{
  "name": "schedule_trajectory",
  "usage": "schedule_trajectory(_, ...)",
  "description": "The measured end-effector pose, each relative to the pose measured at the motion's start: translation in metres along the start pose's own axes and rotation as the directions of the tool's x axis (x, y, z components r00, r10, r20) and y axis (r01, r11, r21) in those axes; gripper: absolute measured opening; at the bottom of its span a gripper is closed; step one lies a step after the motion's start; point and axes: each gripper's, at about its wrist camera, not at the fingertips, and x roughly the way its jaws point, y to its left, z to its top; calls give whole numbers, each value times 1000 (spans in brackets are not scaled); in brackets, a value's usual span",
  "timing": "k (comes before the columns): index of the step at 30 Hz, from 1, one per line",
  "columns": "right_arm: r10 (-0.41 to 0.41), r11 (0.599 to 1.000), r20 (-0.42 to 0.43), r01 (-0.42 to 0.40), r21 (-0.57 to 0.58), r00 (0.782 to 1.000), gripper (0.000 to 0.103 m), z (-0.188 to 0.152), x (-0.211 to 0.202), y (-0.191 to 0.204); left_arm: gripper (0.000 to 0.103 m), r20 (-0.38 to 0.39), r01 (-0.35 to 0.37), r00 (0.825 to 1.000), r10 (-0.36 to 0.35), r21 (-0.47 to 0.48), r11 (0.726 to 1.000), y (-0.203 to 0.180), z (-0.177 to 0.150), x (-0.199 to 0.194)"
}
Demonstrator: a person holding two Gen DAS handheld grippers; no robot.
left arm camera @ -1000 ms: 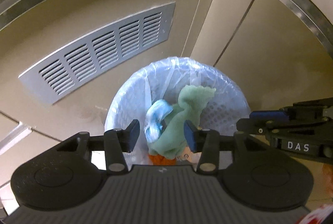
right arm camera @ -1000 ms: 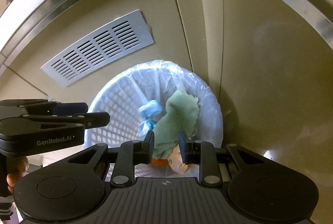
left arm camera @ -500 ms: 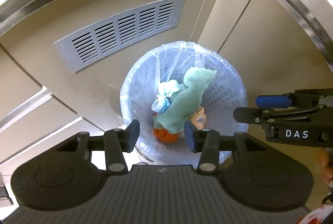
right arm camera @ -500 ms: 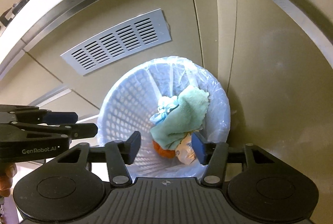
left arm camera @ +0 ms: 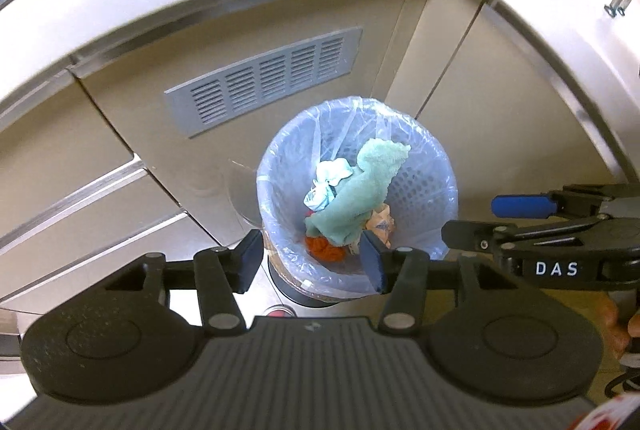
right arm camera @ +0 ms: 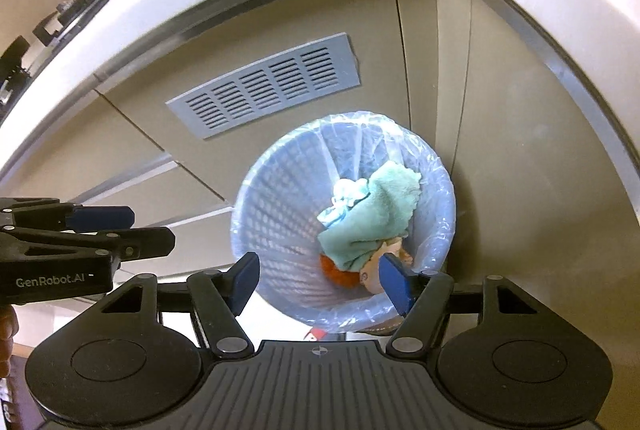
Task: Collect trash
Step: 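Raise both tools back toward the counter trash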
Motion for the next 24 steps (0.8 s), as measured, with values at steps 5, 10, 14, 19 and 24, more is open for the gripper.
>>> schedule_trajectory(5, 27, 1000, 6, -27, 5, 1000, 66, 4, -14, 6, 51, 22, -9, 1000, 9, -6, 1000, -1, 4, -21)
schedule_trajectory(10, 43, 999, 48, -43, 0, 998, 66, 10, -33, 10, 51, 64, -2, 998, 1, 8, 1000, -3, 12, -42)
schedule_trajectory(14, 56, 998, 101, -57, 5, 993, 66, 16, -52, 12, 51, 104, 9, 994, -12, 25, 1000, -6, 23, -59)
schedule_trajectory(19, 54, 998, 169, -60, 31, 984, 66, 24, -76, 6, 51, 156, 25, 987, -34, 54, 998, -14, 40, -73)
schedule_trajectory(24, 15, 998, 241, -30, 59, 970, 66, 30, -100, -6, 51, 210, 39, 976, -57, 89, 995, -18, 59, -82)
